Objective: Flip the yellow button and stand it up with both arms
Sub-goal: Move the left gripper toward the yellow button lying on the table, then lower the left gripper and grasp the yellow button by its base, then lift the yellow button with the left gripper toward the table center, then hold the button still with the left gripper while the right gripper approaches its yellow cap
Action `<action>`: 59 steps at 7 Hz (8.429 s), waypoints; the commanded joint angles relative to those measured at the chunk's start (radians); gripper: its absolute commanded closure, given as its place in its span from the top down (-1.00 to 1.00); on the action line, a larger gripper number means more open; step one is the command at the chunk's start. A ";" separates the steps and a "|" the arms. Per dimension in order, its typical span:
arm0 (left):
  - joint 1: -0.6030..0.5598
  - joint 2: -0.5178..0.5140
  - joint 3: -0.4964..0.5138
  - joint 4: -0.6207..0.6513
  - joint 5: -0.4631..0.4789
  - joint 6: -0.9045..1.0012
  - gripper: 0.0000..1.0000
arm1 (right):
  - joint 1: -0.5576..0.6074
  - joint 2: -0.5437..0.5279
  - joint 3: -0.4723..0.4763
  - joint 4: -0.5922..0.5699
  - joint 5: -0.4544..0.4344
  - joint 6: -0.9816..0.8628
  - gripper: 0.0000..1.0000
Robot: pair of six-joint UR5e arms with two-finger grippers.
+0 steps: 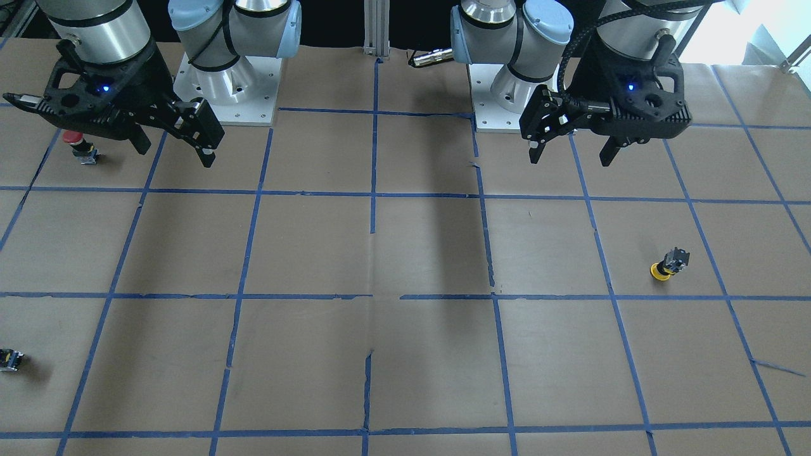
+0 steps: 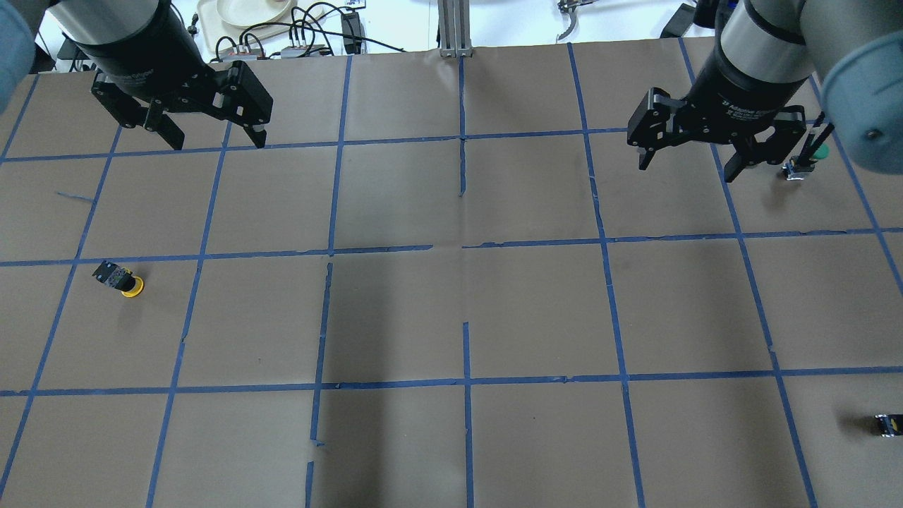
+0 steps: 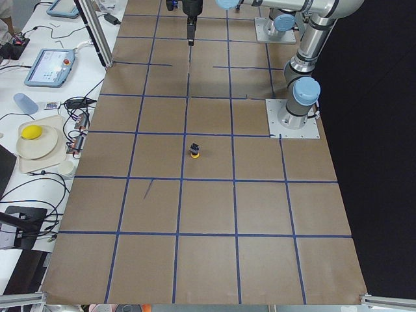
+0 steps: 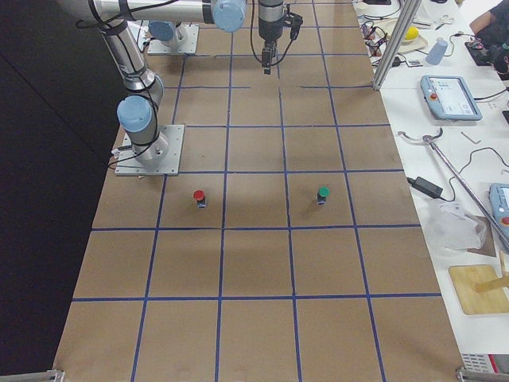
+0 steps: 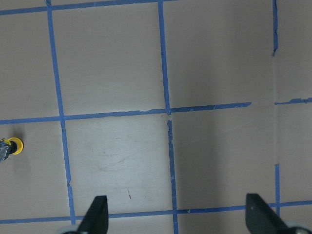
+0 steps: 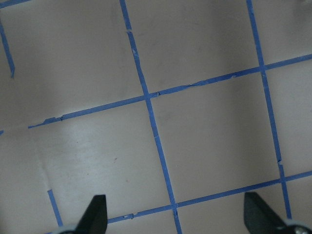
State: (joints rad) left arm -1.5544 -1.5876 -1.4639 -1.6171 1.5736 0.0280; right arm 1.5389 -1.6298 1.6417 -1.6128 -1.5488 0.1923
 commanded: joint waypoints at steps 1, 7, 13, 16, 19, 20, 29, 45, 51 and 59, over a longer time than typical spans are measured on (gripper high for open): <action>0.002 0.001 0.000 -0.004 -0.006 -0.017 1.00 | 0.006 -0.004 -0.014 0.043 0.036 0.002 1.00; 0.305 -0.110 -0.070 0.012 -0.001 0.436 0.96 | 0.020 -0.074 -0.017 0.082 0.024 0.002 1.00; 0.559 -0.275 -0.353 0.595 0.008 1.106 0.96 | 0.001 -0.073 -0.002 0.125 0.019 -0.010 1.00; 0.631 -0.291 -0.484 0.743 0.008 1.156 0.96 | 0.001 -0.070 -0.008 0.142 0.022 -0.011 1.00; 0.636 -0.289 -0.474 0.727 0.005 1.173 0.32 | 0.001 -0.044 -0.013 0.136 -0.013 -0.008 1.00; 0.637 -0.287 -0.478 0.726 0.005 1.187 -0.09 | 0.001 -0.041 -0.008 0.123 0.002 -0.002 1.00; 0.328 0.038 -0.371 0.025 -0.710 0.530 -0.82 | 0.004 -0.039 0.000 0.120 -0.010 0.001 1.00; 0.037 0.081 -0.431 0.082 -1.572 0.159 -0.96 | -0.164 -0.058 0.030 0.160 1.133 0.786 0.99; 0.036 0.083 -0.431 0.083 -1.572 0.161 -0.96 | -0.129 -0.100 0.069 0.165 1.132 0.849 0.92; 0.037 0.081 -0.424 0.082 -1.568 0.156 -0.90 | -0.131 -0.099 0.076 0.166 1.133 0.860 -0.58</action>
State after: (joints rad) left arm -1.5184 -1.5047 -1.8889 -1.5354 0.0026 0.1864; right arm 1.4084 -1.7290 1.7180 -1.4477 -0.4161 1.0519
